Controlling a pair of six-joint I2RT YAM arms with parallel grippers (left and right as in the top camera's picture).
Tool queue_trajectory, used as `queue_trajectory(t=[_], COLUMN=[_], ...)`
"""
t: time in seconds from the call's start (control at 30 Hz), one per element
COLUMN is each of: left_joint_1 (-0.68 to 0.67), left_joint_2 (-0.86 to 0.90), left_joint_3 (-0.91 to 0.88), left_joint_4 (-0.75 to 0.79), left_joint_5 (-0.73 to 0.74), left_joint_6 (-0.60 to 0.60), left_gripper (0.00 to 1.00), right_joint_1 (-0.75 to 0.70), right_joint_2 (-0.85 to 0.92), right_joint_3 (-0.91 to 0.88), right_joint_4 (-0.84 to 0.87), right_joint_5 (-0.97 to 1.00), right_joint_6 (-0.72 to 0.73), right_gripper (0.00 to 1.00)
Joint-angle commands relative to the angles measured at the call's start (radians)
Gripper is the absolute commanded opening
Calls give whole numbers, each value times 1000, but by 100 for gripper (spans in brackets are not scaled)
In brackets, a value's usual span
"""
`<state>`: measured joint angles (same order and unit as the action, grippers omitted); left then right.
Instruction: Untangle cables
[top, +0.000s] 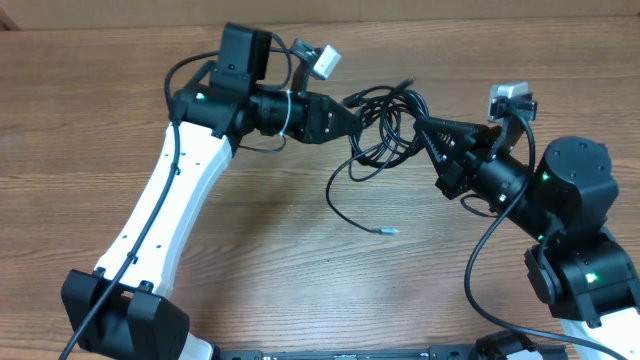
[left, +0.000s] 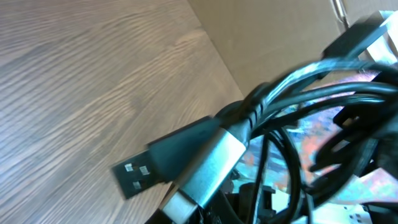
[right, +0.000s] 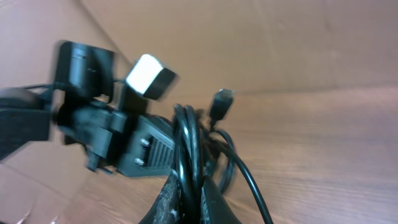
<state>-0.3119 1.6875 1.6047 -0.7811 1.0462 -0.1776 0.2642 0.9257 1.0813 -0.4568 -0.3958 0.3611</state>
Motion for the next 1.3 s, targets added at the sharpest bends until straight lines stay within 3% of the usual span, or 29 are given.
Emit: queue_trajectory(t=[0.0,0.3,0.47,0.77,1.03,1.27], left_joint_1=[22,26,26,26,25,24], left_joint_2=[-5,-5,-5,-5,-5,-5], left_joint_3=[25,25,25,25,25,25], left_joint_4=[-13,-37,-56,-59,-60,-58], left_joint_5=[-39,-214,-382,-402,-400,-325], left_joint_6=[17,21,62,159,209,257], left_gripper=[4,4,4,4,4,4], right_joint_1=[-23,-44,-44,-44,-44,-44], right_joint_2=[-7,-3,-3,-2,-3,-2], right_joint_3=[20,19,19,19,19,19], right_joint_4=[-60,-274,-383,-492,-542,-541], right_joint_5=[66,238,342,357,298,70], right_joint_6=[-2,-2,-2,-2,-57,-254], right_gripper=[6,5,6,15,38,79])
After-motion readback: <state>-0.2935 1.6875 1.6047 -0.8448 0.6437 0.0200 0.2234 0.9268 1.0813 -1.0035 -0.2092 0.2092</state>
